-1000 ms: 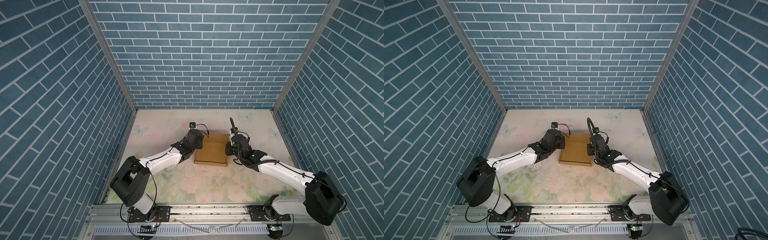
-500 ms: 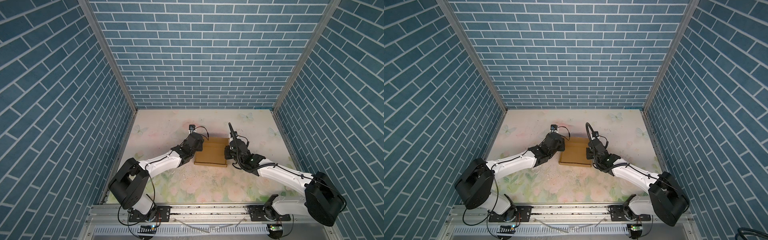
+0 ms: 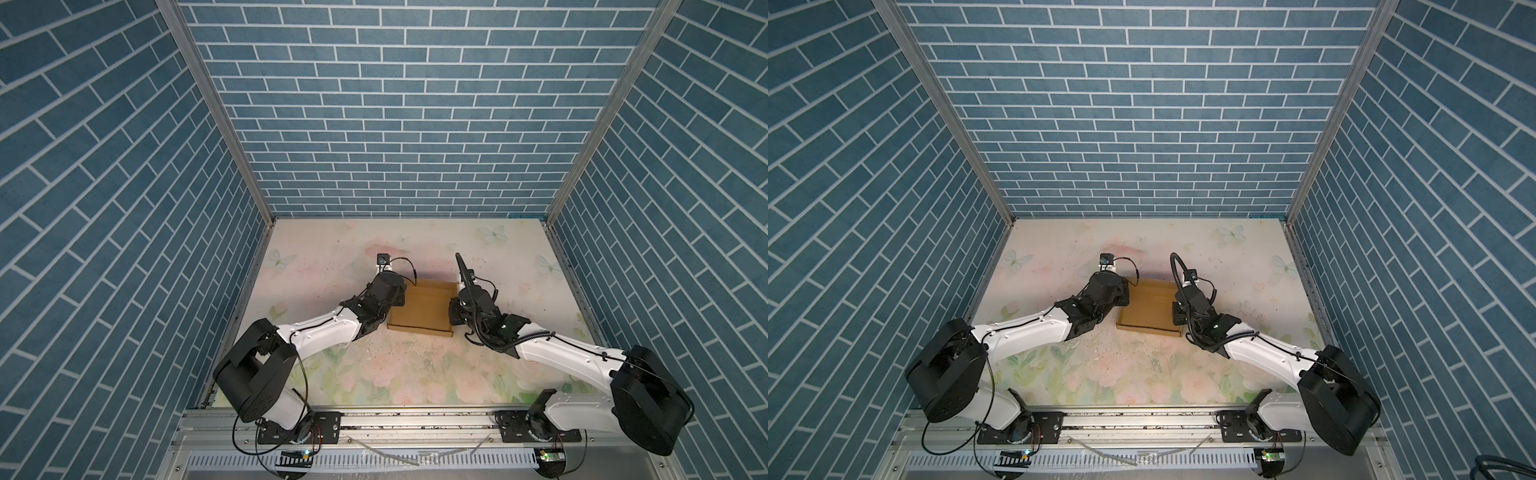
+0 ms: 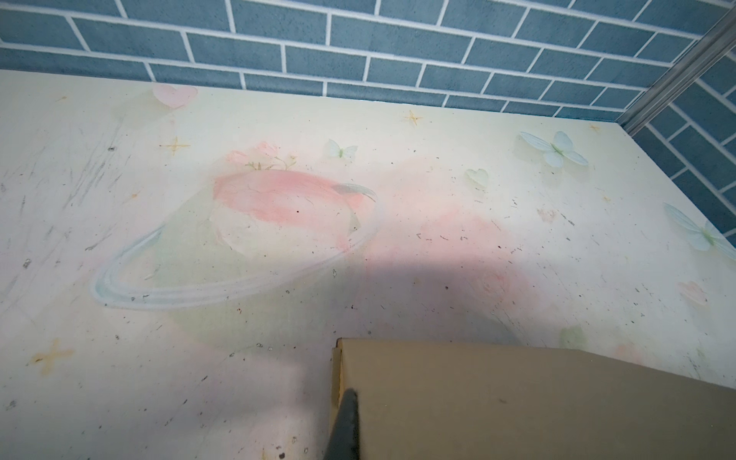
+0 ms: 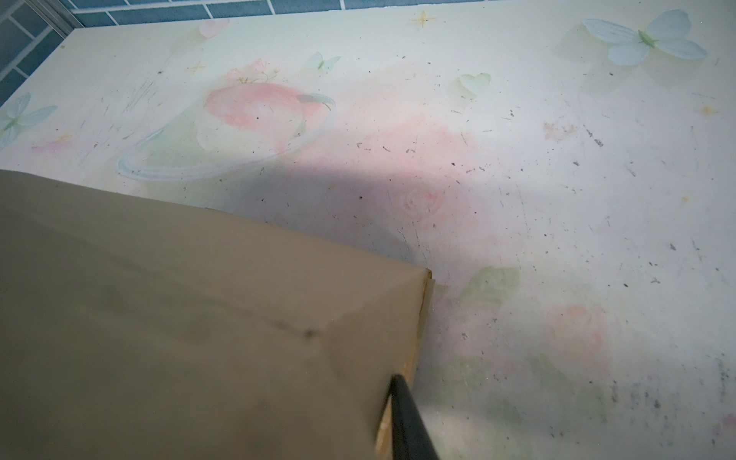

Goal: Fold the paper box

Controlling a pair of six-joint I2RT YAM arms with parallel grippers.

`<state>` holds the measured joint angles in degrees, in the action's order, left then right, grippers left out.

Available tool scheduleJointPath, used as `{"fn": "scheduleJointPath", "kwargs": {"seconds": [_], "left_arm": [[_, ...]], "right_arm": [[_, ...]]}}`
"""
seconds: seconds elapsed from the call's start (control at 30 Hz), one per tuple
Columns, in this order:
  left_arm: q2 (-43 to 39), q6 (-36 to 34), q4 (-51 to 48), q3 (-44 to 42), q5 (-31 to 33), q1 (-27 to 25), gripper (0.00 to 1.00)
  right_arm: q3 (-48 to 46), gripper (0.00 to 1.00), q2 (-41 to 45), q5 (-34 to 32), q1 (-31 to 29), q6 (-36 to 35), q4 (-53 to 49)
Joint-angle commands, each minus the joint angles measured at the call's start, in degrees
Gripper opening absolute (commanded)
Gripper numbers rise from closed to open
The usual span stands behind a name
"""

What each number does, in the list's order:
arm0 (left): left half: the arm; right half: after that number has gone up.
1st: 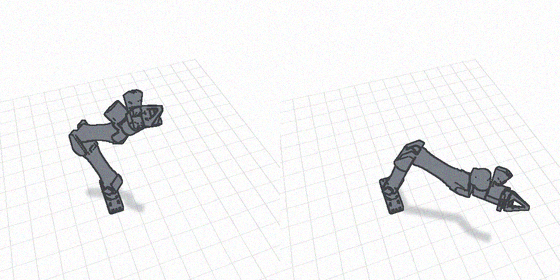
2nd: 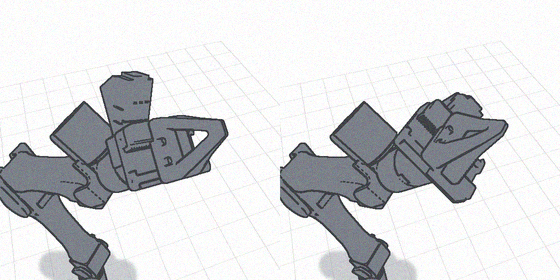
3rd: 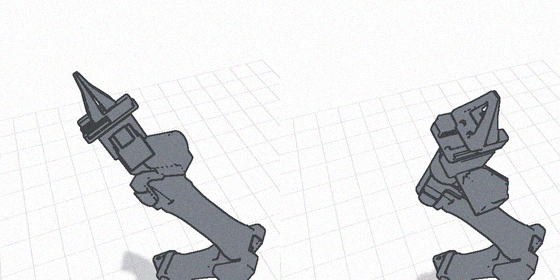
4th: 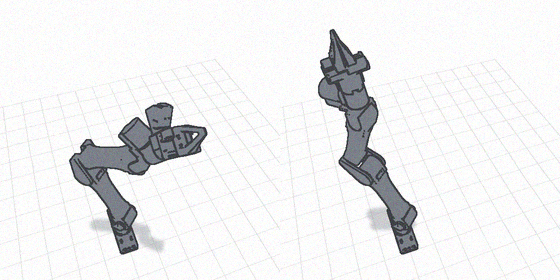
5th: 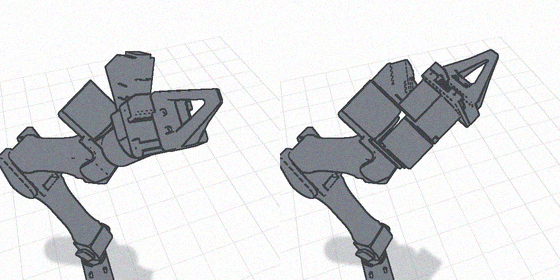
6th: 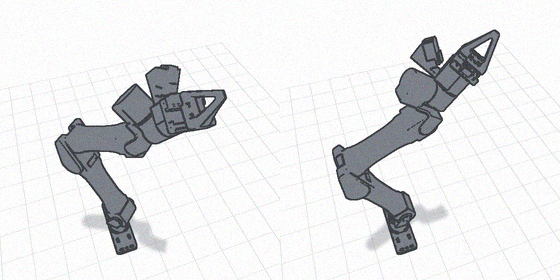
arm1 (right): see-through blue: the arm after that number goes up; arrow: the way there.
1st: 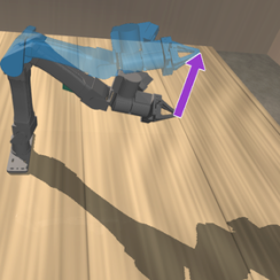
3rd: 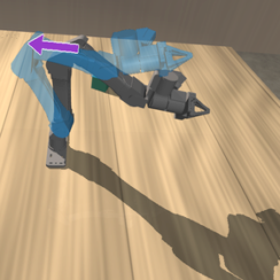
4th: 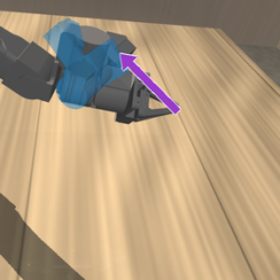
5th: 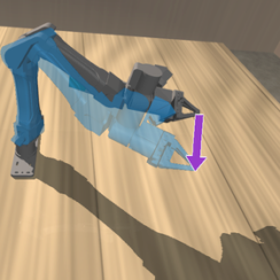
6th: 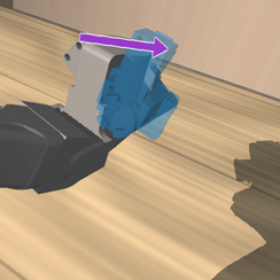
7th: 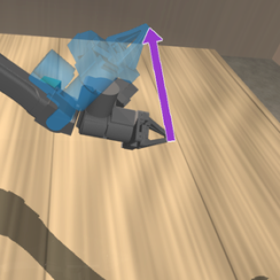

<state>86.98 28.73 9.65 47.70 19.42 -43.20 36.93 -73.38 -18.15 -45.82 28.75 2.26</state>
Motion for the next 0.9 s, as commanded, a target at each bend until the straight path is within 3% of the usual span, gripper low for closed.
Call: {"fn": "scheduleJointPath", "kwargs": {"seconds": [0.0,0.73,0.87], "left_arm": [[-0.7,0.5,-0.9,-1.8,-1.4,-0.8,0.06],[-0.8,0.1,0.6,-5.7,1.1,-3.7,0.07],[-0.8,0.0,0.2,-5.5,1.4,-3.9,0.07]], "right_arm": [[-1.6,0.14,0.8,-1.2,-0.7,2.2,1.5],[-6.3,0.14,0.8,-0.6,-1.7,4.2,7.4],[-5.7,0.18,-0.1,-0.5,-1.8,4.0,7.5]]}}
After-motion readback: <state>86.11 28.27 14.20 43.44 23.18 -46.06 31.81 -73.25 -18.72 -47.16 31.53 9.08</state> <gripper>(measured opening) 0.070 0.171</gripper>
